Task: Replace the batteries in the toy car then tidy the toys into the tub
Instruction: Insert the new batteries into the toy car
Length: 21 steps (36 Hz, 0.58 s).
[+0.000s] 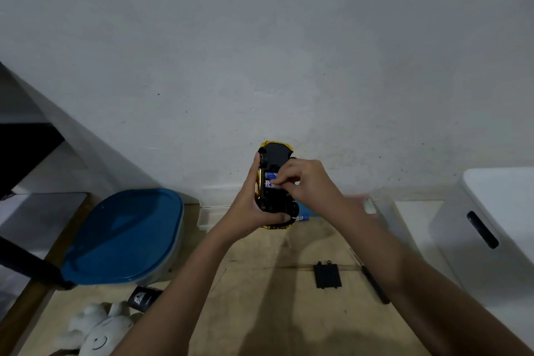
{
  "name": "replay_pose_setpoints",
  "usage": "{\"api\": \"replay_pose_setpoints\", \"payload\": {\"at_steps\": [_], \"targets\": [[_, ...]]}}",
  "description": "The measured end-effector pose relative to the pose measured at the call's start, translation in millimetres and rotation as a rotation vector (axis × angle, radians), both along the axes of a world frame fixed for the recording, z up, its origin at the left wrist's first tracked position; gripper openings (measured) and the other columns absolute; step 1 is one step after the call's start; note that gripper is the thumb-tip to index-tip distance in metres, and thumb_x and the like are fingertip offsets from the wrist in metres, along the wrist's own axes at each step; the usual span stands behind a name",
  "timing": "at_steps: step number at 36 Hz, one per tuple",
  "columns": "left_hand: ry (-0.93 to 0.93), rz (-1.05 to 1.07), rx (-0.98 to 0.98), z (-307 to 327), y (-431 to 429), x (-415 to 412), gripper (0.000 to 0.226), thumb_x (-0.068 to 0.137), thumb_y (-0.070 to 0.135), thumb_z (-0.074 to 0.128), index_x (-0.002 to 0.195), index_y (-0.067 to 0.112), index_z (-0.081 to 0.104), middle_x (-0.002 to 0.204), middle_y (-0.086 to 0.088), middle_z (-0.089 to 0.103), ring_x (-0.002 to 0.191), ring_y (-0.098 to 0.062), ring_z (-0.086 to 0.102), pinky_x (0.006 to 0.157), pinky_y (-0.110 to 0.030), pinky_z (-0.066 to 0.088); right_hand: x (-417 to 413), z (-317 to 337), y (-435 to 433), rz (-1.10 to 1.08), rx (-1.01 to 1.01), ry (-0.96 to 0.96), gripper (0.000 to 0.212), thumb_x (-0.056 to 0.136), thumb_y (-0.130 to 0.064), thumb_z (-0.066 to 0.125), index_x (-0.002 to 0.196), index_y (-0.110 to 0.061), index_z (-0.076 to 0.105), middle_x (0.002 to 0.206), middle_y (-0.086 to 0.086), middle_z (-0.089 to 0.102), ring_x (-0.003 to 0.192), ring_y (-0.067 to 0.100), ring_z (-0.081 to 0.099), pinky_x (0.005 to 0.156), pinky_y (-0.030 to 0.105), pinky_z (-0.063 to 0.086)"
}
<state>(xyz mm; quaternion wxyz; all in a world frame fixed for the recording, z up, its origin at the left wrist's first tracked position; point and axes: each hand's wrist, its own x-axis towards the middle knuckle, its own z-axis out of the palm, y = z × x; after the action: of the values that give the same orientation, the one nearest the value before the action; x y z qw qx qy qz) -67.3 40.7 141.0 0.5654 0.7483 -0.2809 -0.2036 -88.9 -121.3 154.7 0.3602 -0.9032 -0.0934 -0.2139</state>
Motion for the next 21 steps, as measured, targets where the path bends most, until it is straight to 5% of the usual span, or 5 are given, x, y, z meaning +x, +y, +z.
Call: {"api": "replay_pose_setpoints", "payload": {"at_steps": [4,8,15,18,21], "targets": [[-0.003,0.008,0.000,-4,-3,4,0.125,0.067,-0.004,0.079,0.144,0.040,-0.008,0.127,0.031,0.037,0.104,0.004,0.057,0.079,-0.015,0.051,5,-6,2,-0.057,0.079,0.027,0.006,0.070,0.002,0.076,0.075,-0.001,0.076,0.080,0.014,0.070,0.068,0.013,0.059,0.066,0.000,0.041],[0.011,-0.005,0.020,-14,-6,8,0.125,0.067,-0.007,0.078,0.145,0.039,-0.008,0.124,0.030,0.039,0.100,0.011,0.057,0.075,-0.011,0.049,6,-18,0,-0.056,0.087,0.059,0.006,0.071,0.001,0.076,0.076,-0.001,0.076,0.081,0.015,0.070,0.069,0.017,0.062,0.068,0.001,0.043],[-0.003,-0.005,0.066,-28,-6,22,0.128,0.064,0.004,0.083,0.146,0.043,-0.007,0.146,0.007,0.033,0.122,-0.014,0.052,0.086,-0.024,0.053,1,-38,-15,-0.131,0.177,0.016,0.011,0.079,0.003,0.067,0.086,-0.002,0.073,0.086,0.011,0.069,0.076,0.009,0.059,0.070,0.004,0.048],[0.014,0.031,0.075,-36,-2,29,0.127,0.064,0.005,0.084,0.145,0.046,-0.006,0.145,0.012,0.034,0.122,-0.013,0.052,0.090,-0.026,0.052,1,-60,-25,-0.270,0.215,-0.043,0.011,0.079,0.007,0.064,0.083,0.000,0.072,0.082,0.013,0.068,0.070,0.009,0.058,0.067,0.004,0.047],[0.048,0.046,0.074,-46,2,33,0.124,0.065,0.002,0.082,0.142,0.049,-0.004,0.136,0.028,0.038,0.121,-0.009,0.052,0.091,-0.023,0.051,0,-91,-36,-0.325,0.186,0.105,0.012,0.080,0.007,0.062,0.085,-0.001,0.071,0.086,0.012,0.067,0.073,0.011,0.057,0.070,0.011,0.050]]}}
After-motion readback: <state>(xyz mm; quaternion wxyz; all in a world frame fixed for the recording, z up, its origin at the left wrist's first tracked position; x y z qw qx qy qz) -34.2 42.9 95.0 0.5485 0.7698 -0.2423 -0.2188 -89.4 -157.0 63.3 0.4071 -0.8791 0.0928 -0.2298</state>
